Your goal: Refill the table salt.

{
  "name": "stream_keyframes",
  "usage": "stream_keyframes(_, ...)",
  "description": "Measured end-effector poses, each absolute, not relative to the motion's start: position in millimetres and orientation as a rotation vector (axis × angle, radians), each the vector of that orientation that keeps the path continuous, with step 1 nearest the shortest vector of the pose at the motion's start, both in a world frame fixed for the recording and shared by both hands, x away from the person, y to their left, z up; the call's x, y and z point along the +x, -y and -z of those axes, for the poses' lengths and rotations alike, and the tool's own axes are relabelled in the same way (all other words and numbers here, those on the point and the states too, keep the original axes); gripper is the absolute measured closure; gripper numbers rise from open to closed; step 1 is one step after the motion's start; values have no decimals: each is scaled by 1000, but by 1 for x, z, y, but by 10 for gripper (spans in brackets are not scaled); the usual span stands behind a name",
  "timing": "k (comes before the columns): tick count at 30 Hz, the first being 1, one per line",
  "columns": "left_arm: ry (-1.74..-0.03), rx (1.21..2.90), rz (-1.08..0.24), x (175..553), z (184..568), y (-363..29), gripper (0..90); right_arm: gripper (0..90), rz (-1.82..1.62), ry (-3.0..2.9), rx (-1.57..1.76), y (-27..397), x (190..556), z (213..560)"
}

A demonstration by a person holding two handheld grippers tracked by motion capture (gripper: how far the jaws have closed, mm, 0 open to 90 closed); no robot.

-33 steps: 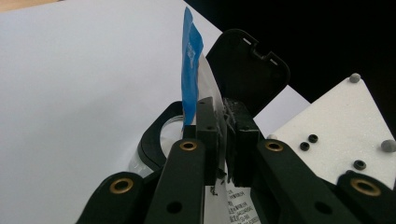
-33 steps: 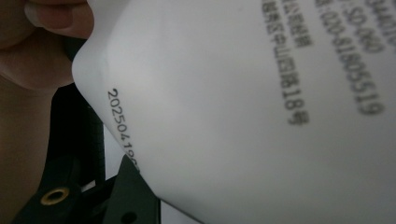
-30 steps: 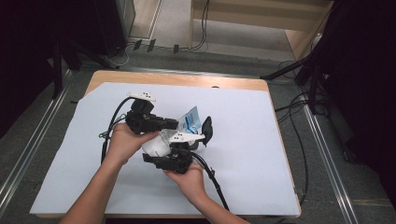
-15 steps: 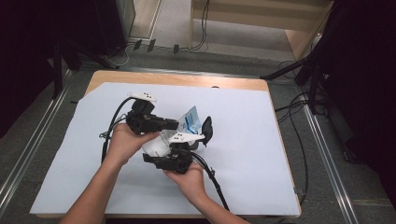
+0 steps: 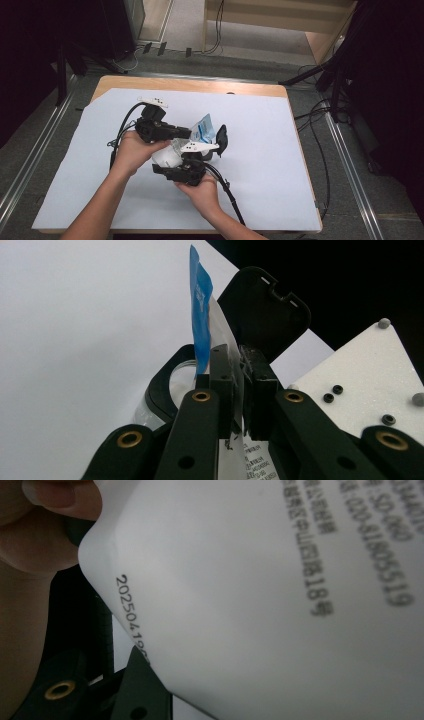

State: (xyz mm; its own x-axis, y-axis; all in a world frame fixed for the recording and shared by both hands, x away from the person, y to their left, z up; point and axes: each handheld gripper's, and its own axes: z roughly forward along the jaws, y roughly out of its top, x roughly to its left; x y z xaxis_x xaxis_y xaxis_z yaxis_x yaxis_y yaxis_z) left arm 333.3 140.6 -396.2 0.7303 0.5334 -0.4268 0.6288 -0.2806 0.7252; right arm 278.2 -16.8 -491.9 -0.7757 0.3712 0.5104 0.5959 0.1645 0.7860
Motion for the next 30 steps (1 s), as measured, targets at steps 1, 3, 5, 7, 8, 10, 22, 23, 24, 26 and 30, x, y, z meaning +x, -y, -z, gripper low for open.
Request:
stream_keyframes(1,-891,1959,119,333,395,-140,860,611,1663,2231,-946,17,278,492)
stream_keyframes(3,-892,1958,123,334,395,-139,860,611,1664,2222,-948,17,278,491)
stream_keyframes(5,-887,1962,132,335,395,-139,859,611,1666,2219,-948,17,279,491)
stream_keyframes(7,-889,1956,137,336,395,-139,859,611,1668,2218,-949,17,279,491)
stream_keyframes(8,-893,1954,138,336,395,-139,859,611,1668,2217,-950,17,279,491)
stream_keyframes(10,-887,1956,139,336,396,-139,858,611,1669,2219,-949,17,280,492)
stream_keyframes(22,-881,1951,133,335,395,-137,857,611,1671,2215,-944,19,280,492)
stream_keyframes(23,-879,1951,131,335,396,-137,857,611,1672,2212,-941,19,280,492)
stream_keyframes(24,-880,1950,132,335,396,-137,857,611,1672,2209,-940,19,281,492)
stream_keyframes(26,-877,1949,129,335,396,-136,857,610,1672,2209,-940,19,281,492)
stream_keyframes(30,-875,1953,125,334,396,-137,857,605,1671,2208,-942,19,280,492)
